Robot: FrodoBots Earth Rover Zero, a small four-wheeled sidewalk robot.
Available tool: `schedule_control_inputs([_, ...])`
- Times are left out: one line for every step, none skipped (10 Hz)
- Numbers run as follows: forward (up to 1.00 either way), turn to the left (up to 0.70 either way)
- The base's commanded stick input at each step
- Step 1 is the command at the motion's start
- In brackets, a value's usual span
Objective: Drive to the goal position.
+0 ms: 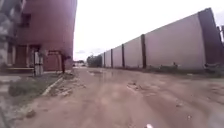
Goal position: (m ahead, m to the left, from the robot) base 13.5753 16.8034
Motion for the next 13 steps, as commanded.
schedule_control_inputs([0.30, 0.00])
schedule_control_inputs([0.30, 0.10])
schedule_control_inputs([0.30, 0.29])
schedule_control_inputs([0.30, 0.60])
schedule_control_inputs([0.30, 0.60])
schedule_control_inputs([0.30, 0.60])
schedule_control_inputs([0.30, 0.60])
schedule_control_inputs([0.30, 0.48])
schedule_control_inputs([0.30, 0.30])
schedule_control_inputs([0.30, 0.15])
schedule_control_inputs([0.30, 0.02])
schedule_control_inputs([0.30, 0.00])
schedule_control_inputs([0.30, 0.04])
